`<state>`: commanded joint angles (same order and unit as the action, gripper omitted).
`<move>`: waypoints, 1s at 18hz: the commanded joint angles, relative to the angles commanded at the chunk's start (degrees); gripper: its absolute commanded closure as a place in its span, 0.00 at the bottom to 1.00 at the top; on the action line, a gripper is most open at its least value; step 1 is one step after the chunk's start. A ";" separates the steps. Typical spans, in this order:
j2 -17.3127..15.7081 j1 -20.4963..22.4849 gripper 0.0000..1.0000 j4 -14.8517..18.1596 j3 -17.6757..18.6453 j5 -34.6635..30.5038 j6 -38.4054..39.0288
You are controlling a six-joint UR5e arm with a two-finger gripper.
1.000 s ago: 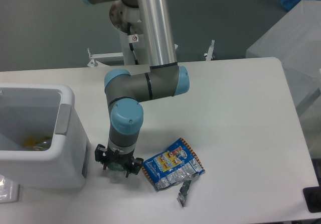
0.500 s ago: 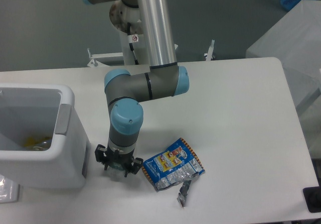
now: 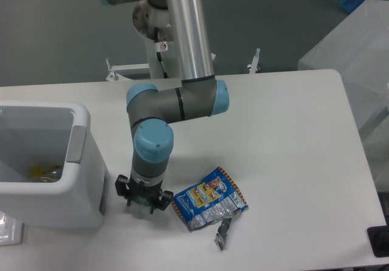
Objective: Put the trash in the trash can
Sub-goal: 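Close the gripper on the water bottle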
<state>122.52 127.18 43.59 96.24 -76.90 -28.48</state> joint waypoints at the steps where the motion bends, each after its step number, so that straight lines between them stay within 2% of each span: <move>1: 0.00 0.00 0.36 0.00 -0.09 0.00 0.00; 7: -0.18 0.00 0.37 0.00 0.00 0.00 0.00; 9: -0.18 0.00 0.41 0.00 -0.09 0.00 0.00; 18: -0.35 0.00 0.41 -0.09 -0.18 0.00 -0.44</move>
<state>122.17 127.18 43.51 96.06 -76.90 -28.92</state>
